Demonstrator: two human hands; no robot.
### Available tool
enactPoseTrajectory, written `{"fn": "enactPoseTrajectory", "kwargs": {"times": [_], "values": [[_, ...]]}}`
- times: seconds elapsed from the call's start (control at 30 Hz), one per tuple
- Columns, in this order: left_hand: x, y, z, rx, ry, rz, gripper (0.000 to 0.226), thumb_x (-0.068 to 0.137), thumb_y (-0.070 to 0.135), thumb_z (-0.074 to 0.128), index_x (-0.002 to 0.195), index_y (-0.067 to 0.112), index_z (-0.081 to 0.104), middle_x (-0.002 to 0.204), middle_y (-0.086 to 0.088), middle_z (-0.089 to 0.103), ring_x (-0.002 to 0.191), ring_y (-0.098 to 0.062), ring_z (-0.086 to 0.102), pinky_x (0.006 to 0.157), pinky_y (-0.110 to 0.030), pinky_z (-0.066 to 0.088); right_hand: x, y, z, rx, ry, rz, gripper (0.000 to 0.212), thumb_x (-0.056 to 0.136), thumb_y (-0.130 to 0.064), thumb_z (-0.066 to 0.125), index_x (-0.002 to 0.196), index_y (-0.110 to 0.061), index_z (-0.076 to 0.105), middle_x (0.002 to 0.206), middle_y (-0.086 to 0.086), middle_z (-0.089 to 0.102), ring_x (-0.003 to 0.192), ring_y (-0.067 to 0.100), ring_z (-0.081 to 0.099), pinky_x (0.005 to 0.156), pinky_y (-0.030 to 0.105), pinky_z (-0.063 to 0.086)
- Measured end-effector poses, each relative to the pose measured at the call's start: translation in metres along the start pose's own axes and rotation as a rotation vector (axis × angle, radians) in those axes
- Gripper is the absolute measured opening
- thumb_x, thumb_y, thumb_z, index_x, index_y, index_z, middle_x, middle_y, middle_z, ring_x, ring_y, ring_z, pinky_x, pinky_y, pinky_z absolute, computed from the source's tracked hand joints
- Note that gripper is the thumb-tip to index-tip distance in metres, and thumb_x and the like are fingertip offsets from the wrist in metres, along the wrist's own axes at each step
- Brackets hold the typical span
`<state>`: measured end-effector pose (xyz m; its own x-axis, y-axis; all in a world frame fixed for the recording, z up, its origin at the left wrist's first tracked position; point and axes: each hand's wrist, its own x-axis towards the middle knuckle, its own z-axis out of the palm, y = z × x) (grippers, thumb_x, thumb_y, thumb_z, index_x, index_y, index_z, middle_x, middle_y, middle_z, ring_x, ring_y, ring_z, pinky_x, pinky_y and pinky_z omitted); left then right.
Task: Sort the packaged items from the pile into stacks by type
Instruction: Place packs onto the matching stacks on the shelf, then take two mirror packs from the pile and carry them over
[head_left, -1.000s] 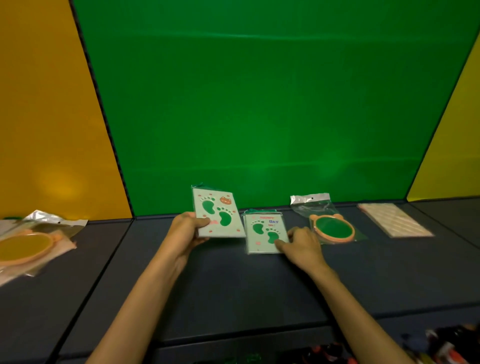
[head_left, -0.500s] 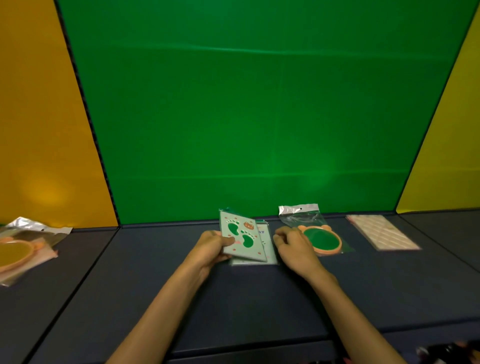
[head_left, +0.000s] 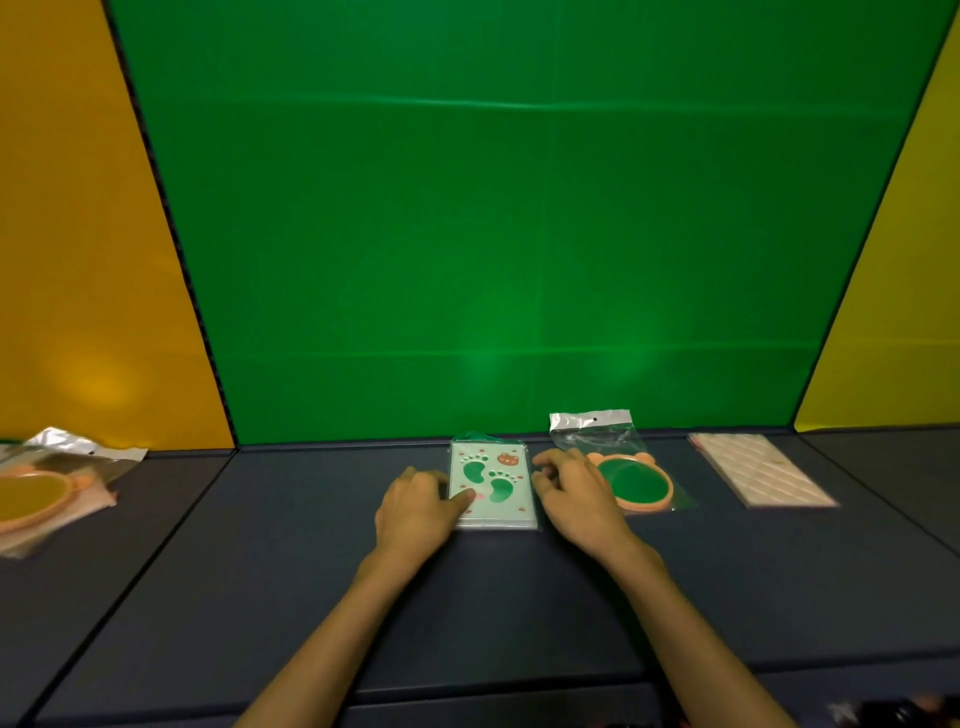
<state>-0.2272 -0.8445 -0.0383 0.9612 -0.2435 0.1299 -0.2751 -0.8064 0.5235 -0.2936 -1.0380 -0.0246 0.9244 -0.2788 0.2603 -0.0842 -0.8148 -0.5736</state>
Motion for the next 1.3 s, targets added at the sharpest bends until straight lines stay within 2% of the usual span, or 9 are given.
{"fn": "enactPoseTrajectory", "kwargs": {"times": [0.07,0.17,0.3,0.53,0.73,1.13,1.3], "values": [[-0.005,-0.001,-0.003,0.036,0.034,0.032,0.042,0.088,0.056,0.060,0.115,0.023,0.066,0.112,-0.003,0.059,0.102,-0.025,0.060,0.078,-0.033,0.048,0.000,-0.006,0.001,-0.002,0.002,-0.036,0.027,0.097,-0.025,0.053,0.122,-0.019,0.062,0.111,0.003,0.056,0.102,0.020,0.059,0.091,0.037,0.048],[-0.015,-0.007,-0.018,0.087,0.109,0.120,0.040,0.093,0.050,0.055,0.126,0.028,0.061,0.121,0.000,0.060,0.108,-0.025,0.060,0.084,-0.036,0.050,0.000,-0.020,0.006,0.023,-0.015,-0.086,0.028,0.097,-0.027,0.054,0.123,-0.021,0.063,0.115,0.002,0.056,0.107,0.020,0.058,0.093,0.036,0.046],[-0.030,-0.026,-0.048,0.292,0.147,0.200,0.050,0.094,0.050,0.049,0.139,0.028,0.052,0.134,0.003,0.059,0.119,-0.023,0.056,0.093,-0.039,0.048,-0.004,-0.050,0.020,0.055,-0.042,-0.191,0.030,0.097,-0.030,0.053,0.124,-0.022,0.062,0.119,0.003,0.057,0.112,0.022,0.056,0.093,0.035,0.044],[-0.068,-0.075,-0.101,0.439,0.217,0.089,0.053,0.093,0.056,0.045,0.139,0.032,0.052,0.143,0.005,0.053,0.127,-0.021,0.051,0.099,-0.041,0.047,-0.020,-0.111,0.055,-0.002,-0.145,-0.395,0.036,0.100,-0.040,0.048,0.133,-0.027,0.053,0.129,-0.001,0.050,0.121,0.022,0.048,0.099,0.038,0.041],[-0.111,-0.131,-0.151,0.417,0.255,-0.025,0.052,0.093,0.057,0.046,0.139,0.034,0.051,0.145,0.006,0.050,0.128,-0.020,0.049,0.100,-0.041,0.046,-0.038,-0.182,0.095,0.009,-0.191,-0.533,0.035,0.099,-0.041,0.049,0.131,-0.028,0.054,0.126,-0.002,0.052,0.121,0.021,0.050,0.099,0.038,0.042],[-0.188,-0.287,-0.262,0.412,0.255,-0.126,0.053,0.094,0.059,0.043,0.143,0.038,0.046,0.147,0.009,0.047,0.130,-0.019,0.048,0.100,-0.041,0.046,-0.095,-0.350,0.195,-0.022,-0.222,-0.585,0.036,0.099,-0.042,0.048,0.132,-0.030,0.053,0.125,-0.003,0.051,0.120,0.020,0.050,0.096,0.038,0.043],[-0.216,-0.360,-0.310,0.407,0.267,-0.136,0.054,0.094,0.059,0.043,0.143,0.038,0.045,0.149,0.010,0.045,0.132,-0.018,0.046,0.100,-0.041,0.045,-0.117,-0.417,0.236,-0.033,-0.214,-0.589,0.034,0.097,-0.040,0.050,0.128,-0.028,0.057,0.132,-0.002,0.051,0.121,0.023,0.051,0.096,0.040,0.044]]}}
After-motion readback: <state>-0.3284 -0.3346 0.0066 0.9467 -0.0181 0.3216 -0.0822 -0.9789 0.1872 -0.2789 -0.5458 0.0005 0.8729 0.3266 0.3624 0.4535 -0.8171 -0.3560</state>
